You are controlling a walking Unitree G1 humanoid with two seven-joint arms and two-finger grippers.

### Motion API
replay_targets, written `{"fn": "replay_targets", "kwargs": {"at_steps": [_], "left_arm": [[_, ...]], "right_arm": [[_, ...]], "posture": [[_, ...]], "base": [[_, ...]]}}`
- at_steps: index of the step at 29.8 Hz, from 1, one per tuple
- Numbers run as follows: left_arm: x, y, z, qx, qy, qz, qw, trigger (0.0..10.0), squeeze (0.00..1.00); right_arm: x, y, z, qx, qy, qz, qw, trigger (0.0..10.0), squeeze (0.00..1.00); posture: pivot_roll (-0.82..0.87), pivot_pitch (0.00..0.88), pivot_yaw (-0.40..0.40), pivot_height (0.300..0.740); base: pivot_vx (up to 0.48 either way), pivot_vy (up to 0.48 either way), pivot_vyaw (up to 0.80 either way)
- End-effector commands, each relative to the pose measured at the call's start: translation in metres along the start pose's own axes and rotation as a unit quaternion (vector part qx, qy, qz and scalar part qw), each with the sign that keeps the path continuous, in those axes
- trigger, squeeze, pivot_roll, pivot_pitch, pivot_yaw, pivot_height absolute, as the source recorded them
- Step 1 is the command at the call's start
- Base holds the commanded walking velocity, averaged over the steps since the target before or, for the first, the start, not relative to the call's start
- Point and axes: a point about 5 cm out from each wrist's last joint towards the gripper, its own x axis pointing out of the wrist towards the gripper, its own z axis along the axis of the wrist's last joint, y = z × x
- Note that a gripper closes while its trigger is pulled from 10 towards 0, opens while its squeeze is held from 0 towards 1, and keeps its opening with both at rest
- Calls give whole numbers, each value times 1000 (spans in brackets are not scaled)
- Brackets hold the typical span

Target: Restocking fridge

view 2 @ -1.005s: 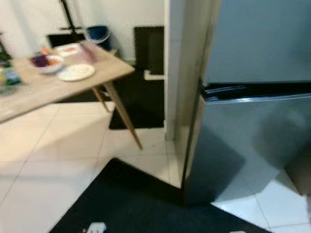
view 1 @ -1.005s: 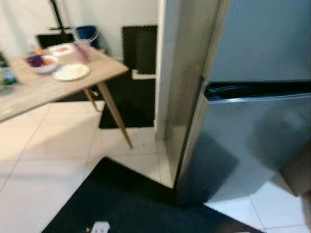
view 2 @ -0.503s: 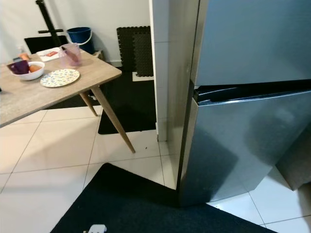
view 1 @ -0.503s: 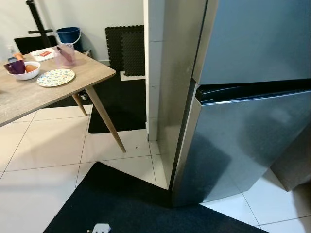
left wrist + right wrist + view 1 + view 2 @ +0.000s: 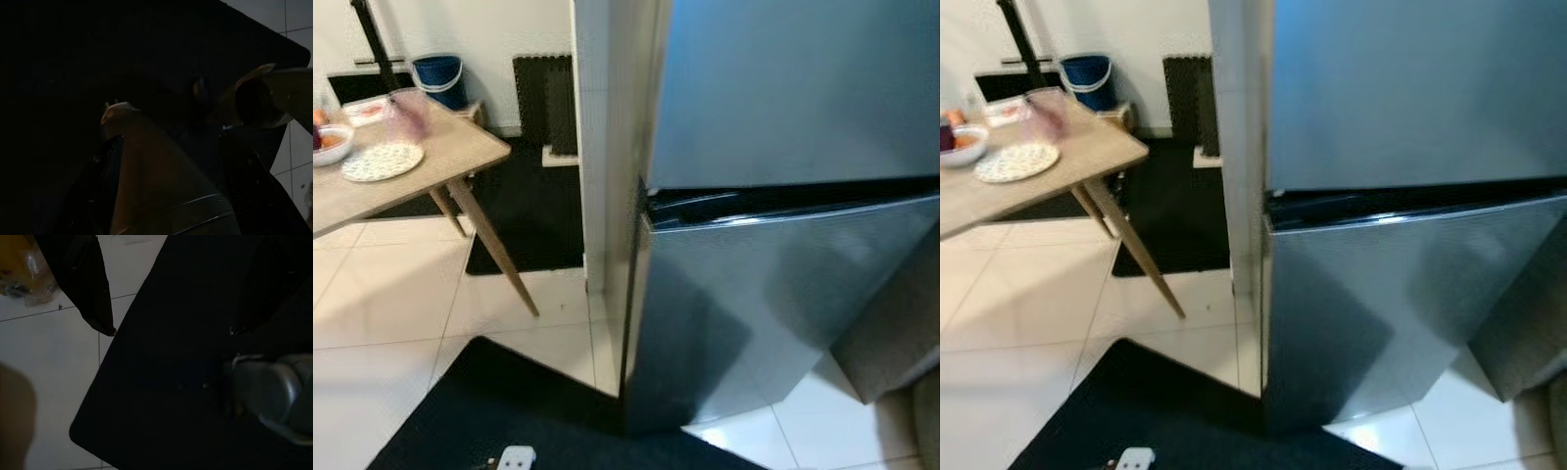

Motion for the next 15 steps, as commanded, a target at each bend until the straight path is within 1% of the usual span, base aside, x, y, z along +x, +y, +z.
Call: {"fn": "replay_targets", "kwargs": {"at_steps": [1, 3, 4, 5, 6, 9, 10, 13, 15], "left_arm": [[-1, 0, -9, -7, 17, 4, 1000, 10000, 0], [-1, 0, -9, -8, 16, 5, 1000, 10000, 0], [-1, -1, -9, -10, 14, 4, 1000, 10000, 0], [-1, -1, -9, -11, 14, 4, 1000, 10000, 0], [-1, -1, -9, -11, 14, 4, 1000, 10000, 0], [-1, -1, -9, -11, 14, 4, 1000, 10000, 0], [-1, -1, -9, -11, 14, 4, 1000, 10000, 0], [-1, -1, -8, -12, 13, 4, 1000, 10000, 0], [-1, -1, -7, -12, 12, 3, 1000, 10000, 0]], "right_arm": [[0, -4, 4, 4, -7, -5, 1000, 10000, 0], [0, -5, 7, 3, -13, -5, 1000, 10000, 0], [1, -5, 20, 9, -41, -2, 999, 10000, 0], [1, -4, 28, 11, -59, 2, 998, 10000, 0], [1, -4, 28, 11, -59, 2, 998, 10000, 0], [-1, -5, 67, 24, -139, 14, 990, 10000, 0], [-1, -6, 75, 28, -154, 15, 988, 10000, 0], [-7, -15, 109, 54, -215, 10, 975, 10000, 0], [-10, -20, 123, 65, -240, 7, 969, 10000, 0]], "posture": [[-172, 59, 35, 740], [-172, 59, 35, 740], [-172, 60, 34, 740], [-172, 60, 35, 740], [-172, 60, 35, 740], [-172, 60, 35, 740], [-172, 60, 35, 740], [-173, 60, 36, 740], [-172, 58, 35, 740]], "base": [[0, 0, 0], [0, 0, 0], [0, 0, 0], [0, 0, 0], [0, 0, 0], [0, 0, 0], [0, 0, 0], [0, 0, 0], [0, 0, 0]]}}
